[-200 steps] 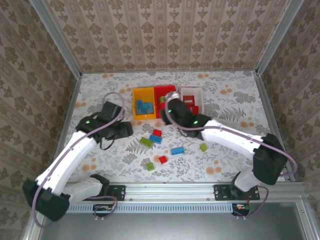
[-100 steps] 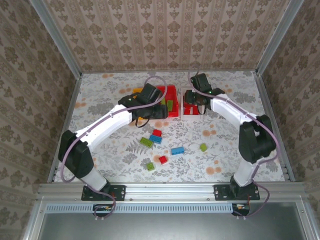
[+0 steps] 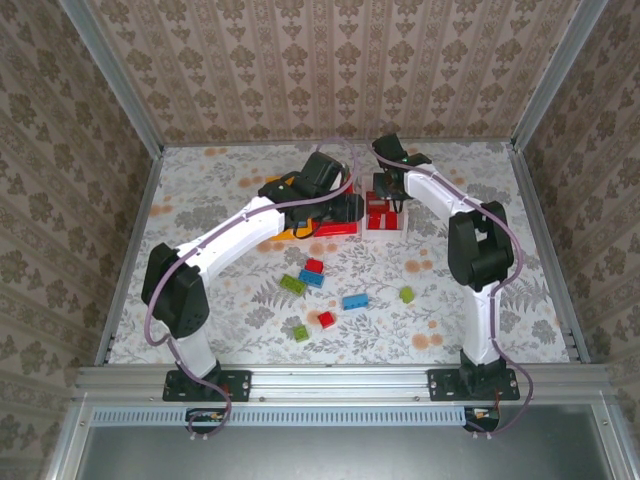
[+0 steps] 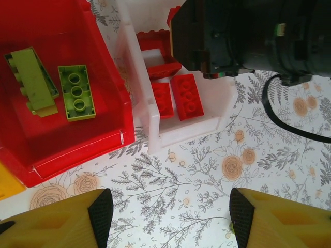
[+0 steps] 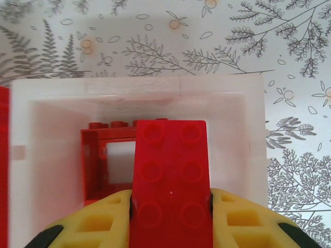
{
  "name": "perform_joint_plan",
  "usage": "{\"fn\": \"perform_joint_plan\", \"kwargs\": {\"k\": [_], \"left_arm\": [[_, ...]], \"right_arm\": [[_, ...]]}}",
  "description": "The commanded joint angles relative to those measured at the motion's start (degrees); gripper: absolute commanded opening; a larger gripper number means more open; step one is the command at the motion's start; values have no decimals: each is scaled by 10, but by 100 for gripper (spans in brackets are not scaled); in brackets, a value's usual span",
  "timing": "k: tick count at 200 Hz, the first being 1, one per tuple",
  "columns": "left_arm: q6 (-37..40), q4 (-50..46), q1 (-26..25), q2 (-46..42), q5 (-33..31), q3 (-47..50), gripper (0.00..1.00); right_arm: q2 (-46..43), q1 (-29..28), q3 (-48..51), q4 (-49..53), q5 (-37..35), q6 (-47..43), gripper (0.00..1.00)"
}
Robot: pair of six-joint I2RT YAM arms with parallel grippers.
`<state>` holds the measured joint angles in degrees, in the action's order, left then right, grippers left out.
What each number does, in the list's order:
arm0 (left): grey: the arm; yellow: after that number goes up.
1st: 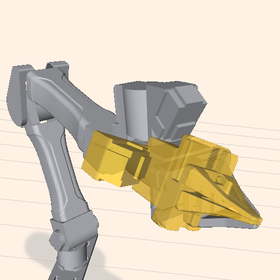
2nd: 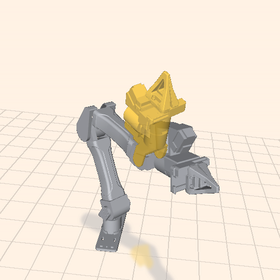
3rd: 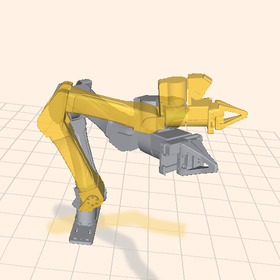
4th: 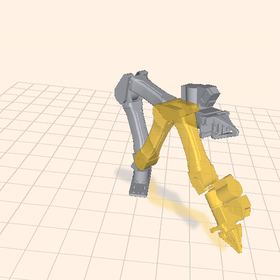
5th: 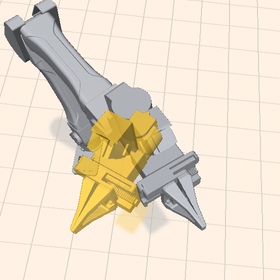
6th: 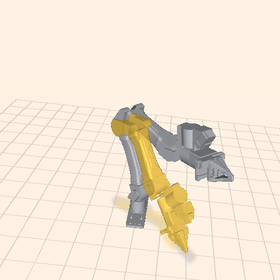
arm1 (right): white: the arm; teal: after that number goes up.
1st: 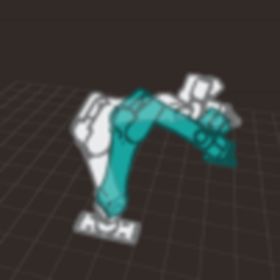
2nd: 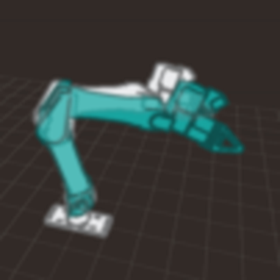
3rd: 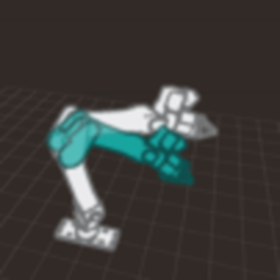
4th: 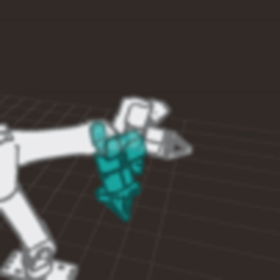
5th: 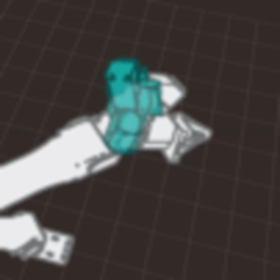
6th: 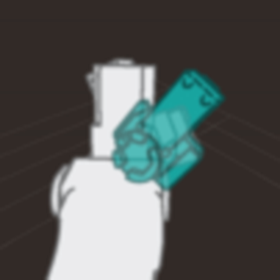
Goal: Sort the legos into containers by color
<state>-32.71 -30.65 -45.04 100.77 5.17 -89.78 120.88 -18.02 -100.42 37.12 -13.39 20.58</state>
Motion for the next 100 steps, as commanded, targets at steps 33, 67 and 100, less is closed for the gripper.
{"fn": "perform_joint_plan", "kwargs": {"k": [33, 67, 100], "left_arm": [[6, 11, -2, -13, 10, 10, 64], [6, 8, 2, -29, 1, 29, 64], [7, -8, 7, -46, -15, 56, 64]], "right_arm": [[17, -2, -37, 39, -33, -23, 55], [-5, -17, -48, 33, -18, -25, 60], [-54, -36, -41, 24, -11, -13, 59]]}}
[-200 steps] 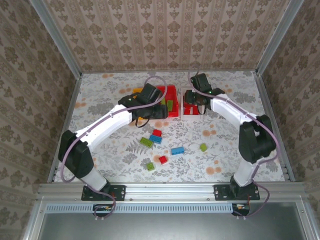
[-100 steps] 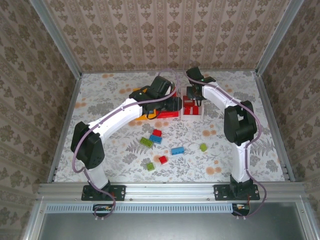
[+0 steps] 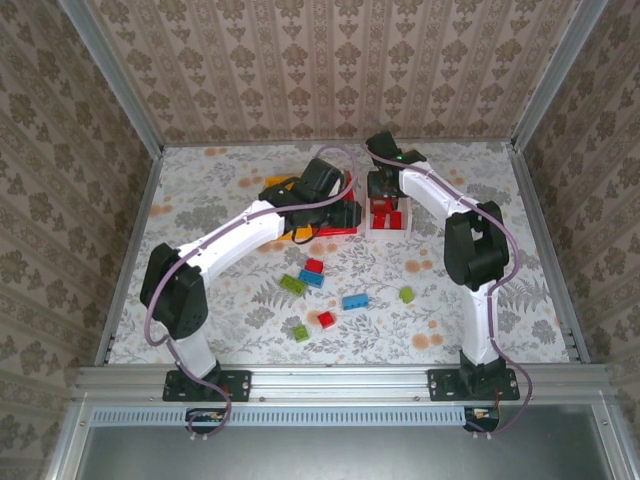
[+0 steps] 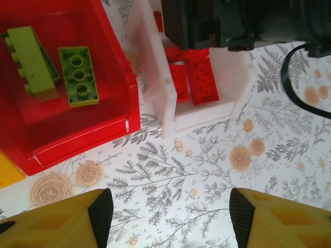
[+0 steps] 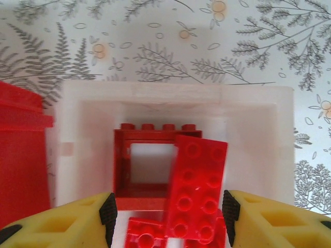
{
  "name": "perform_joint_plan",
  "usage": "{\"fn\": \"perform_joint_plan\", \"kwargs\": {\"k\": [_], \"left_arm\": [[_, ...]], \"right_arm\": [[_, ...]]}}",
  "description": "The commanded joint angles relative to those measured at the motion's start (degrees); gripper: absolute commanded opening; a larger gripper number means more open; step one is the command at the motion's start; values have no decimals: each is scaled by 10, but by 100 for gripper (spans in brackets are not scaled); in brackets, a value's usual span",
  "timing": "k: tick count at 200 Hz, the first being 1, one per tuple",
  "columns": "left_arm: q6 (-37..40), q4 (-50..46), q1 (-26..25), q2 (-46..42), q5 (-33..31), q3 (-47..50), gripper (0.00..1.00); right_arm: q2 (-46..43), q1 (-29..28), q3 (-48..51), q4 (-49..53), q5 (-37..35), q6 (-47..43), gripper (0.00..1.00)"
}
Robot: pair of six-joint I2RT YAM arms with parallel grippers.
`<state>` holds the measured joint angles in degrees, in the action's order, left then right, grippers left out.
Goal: Sort the legos into containers by color
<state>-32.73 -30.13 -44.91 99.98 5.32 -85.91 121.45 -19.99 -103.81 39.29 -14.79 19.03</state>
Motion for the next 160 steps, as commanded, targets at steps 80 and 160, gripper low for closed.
{"fn": "perform_joint_plan", "kwargs": {"k": [80, 160], "left_arm": [[93, -74, -23, -93, 13, 137, 66], [300, -104, -172, 6, -4, 121, 71]], "right_arm": [[-362, -35, 319, -198, 225, 0, 65], [-639, -35, 597, -93, 388, 87, 87]]}}
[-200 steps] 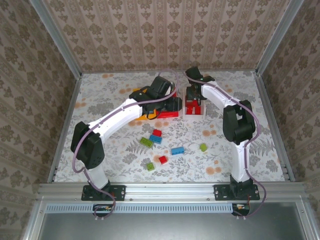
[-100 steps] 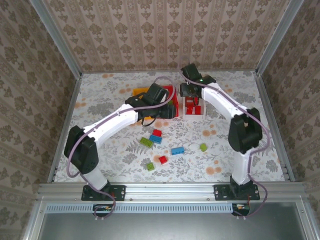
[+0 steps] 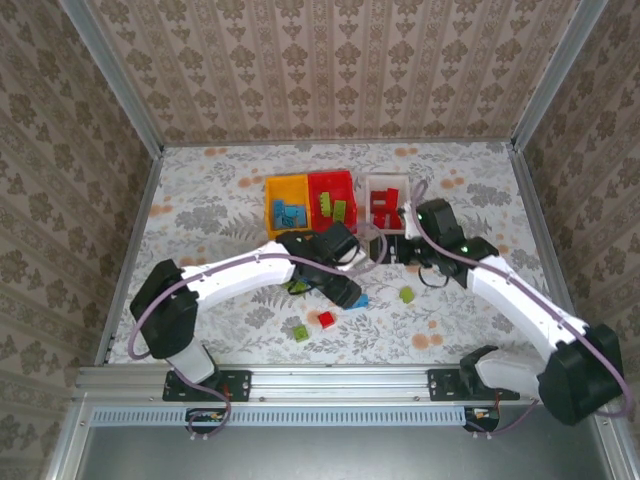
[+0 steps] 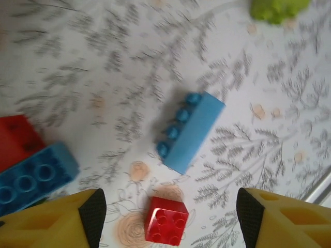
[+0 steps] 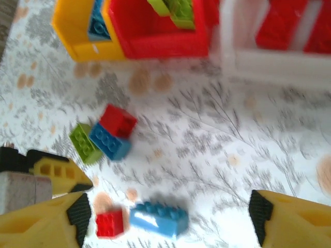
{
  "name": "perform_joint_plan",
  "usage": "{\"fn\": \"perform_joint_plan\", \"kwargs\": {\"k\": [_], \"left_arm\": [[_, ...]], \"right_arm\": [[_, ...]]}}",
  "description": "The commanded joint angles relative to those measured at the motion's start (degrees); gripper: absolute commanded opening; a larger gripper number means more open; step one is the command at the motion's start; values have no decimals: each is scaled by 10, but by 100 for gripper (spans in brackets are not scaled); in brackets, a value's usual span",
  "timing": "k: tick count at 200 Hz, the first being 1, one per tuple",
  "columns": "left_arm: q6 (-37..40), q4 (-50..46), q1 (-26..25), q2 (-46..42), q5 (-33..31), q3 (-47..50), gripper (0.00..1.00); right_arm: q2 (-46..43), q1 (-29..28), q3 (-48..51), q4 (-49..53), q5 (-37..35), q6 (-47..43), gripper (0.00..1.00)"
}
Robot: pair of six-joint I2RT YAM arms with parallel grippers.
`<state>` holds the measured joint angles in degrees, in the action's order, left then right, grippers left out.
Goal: Sort the legos into containers by color
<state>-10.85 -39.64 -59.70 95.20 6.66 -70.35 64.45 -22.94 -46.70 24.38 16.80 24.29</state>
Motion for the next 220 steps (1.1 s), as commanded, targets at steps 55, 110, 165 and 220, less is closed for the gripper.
{"fn": "perform_joint_plan", "kwargs": {"k": [55, 110, 165, 220], "left_arm": [[113, -17, -51, 160, -60, -96, 74], [114, -10, -53, 202, -58, -98, 55], [68, 10, -53, 176, -97, -74, 24], [-41, 9, 28, 13, -150, -50, 21]], "right_arm": [[-172, 11, 35, 201, 46, 60, 91], [-198, 18, 31, 226, 47, 64, 89], [-194, 23, 36, 208, 66, 67, 84], [-151, 5, -1, 150, 61, 32, 79]]}}
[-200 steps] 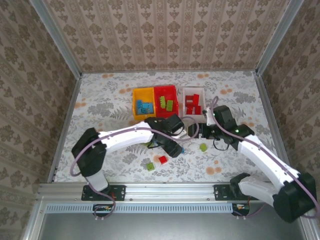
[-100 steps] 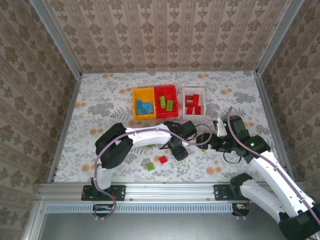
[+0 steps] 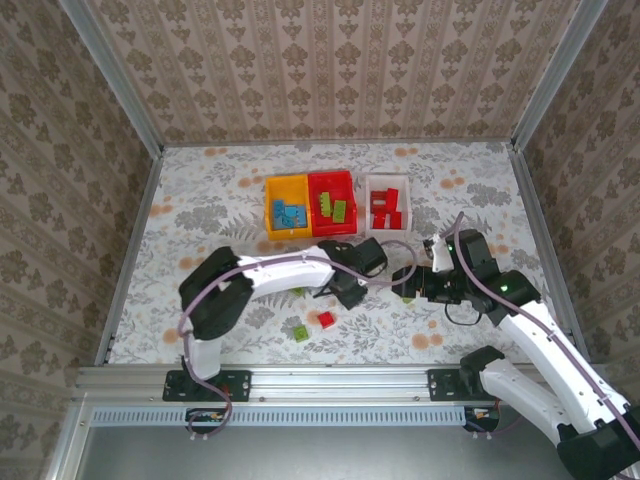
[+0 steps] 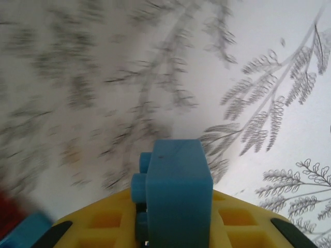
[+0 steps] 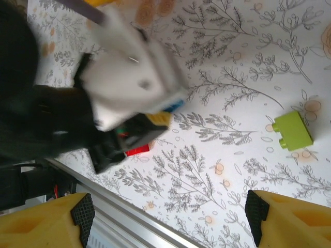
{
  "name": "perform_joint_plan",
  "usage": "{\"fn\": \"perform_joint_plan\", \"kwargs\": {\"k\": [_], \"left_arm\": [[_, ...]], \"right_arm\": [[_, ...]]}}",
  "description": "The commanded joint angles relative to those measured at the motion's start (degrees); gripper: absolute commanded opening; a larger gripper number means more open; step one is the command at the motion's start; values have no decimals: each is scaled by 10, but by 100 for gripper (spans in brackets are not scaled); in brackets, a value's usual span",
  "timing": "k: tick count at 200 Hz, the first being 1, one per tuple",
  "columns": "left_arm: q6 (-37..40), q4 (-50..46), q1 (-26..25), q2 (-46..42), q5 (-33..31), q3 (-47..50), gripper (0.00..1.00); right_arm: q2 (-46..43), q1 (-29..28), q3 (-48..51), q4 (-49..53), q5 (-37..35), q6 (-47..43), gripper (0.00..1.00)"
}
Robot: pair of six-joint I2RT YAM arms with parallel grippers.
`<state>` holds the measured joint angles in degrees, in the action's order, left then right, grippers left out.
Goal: Sort the legos into containers by color
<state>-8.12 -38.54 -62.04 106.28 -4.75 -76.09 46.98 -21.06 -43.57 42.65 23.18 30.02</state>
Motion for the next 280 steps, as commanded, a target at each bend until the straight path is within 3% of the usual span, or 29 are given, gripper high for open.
{"fn": "perform_joint_plan", "kwargs": {"k": [1, 27, 50, 76, 120, 159, 200, 252, 280], "left_arm": [[-69, -2, 54, -102, -36, 8, 21], [-99, -1, 132, -154, -16, 10, 21], [-115, -22, 205, -147, -24, -18, 21], [-136, -52, 261, -91, -42, -83, 21], [-191, -75, 322, 32, -56, -199, 21], [-201, -76, 355, 123, -20, -282, 25], [-190, -93, 355, 188, 2, -342, 33], [-195, -90, 355, 171, 8, -324, 58], [-197, -79, 352, 120, 9, -286, 61]], "right_arm": [[25, -16, -34, -33, -5, -26, 79], [70, -67, -72, -72, -49, -62, 80], [101, -142, -99, -135, -116, -109, 80], [128, -198, -109, -240, -169, -146, 84], [250, -223, -202, -318, -167, -170, 86], [302, -221, -247, -321, -176, -170, 86], [290, -197, -208, -318, -185, -148, 87], [238, -117, -134, -248, -235, -88, 87], [208, -65, -91, -153, -260, -16, 85]]}}
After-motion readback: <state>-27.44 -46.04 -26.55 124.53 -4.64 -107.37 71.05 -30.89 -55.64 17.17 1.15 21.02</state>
